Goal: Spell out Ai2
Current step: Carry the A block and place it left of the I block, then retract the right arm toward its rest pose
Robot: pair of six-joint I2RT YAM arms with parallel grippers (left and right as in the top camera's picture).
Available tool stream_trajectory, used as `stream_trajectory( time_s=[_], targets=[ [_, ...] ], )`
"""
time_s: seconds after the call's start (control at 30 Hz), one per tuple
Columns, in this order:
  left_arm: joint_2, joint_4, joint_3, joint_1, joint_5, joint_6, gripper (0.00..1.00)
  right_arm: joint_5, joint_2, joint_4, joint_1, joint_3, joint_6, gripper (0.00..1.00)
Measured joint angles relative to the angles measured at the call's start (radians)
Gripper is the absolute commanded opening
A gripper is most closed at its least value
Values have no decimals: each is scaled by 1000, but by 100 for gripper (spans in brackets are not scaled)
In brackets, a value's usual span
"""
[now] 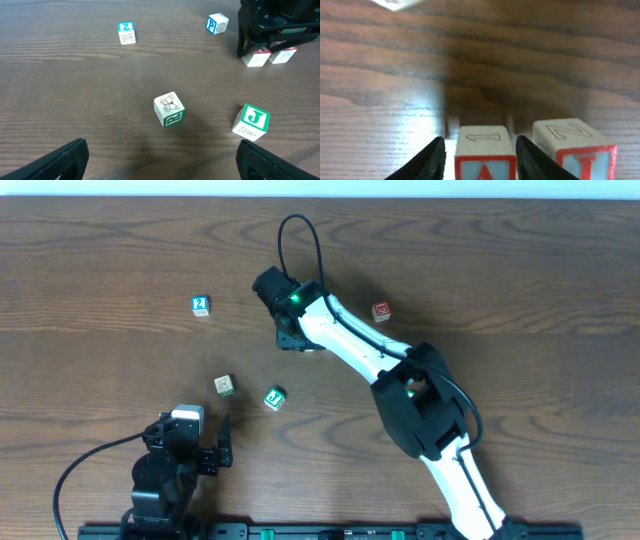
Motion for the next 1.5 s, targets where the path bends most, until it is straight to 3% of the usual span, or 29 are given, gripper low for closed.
stream_trajectory(
  time_s=[0.13, 0.47, 0.57, 0.63, 0.7, 0.8, 0.93, 1.13, 1.3, 1.5],
  targets=[
    [0, 0, 0, 0, 0, 0, 95, 2, 0, 51, -16, 0, -1, 50],
    [0, 0, 0, 0, 0, 0, 95, 1, 3, 106, -89, 96, -39, 49],
    [0, 0, 0, 0, 0, 0, 95, 3, 3, 0, -98, 240, -90, 48],
    [0, 0, 0, 0, 0, 0, 95, 12, -13, -114, -98, 354, -129, 35],
    [0, 0, 0, 0, 0, 0, 95, 26, -44, -222, -98, 416, -153, 37],
    [0, 0, 0, 0, 0, 0, 95, 53, -144, -364, -100, 450, -181, 38],
    [0, 0, 0, 0, 0, 0, 95, 101, -318, -564, -119, 473, -211, 28],
    [0, 0, 0, 0, 0, 0, 95, 181, -571, -751, -160, 478, -223, 40],
    [0, 1, 0, 0, -9, 0, 95, 187, -848, -755, -159, 374, -246, 65],
    [0, 4, 0, 0, 23, -88, 95, 198, -1162, -748, -159, 53, -249, 66]
  ],
)
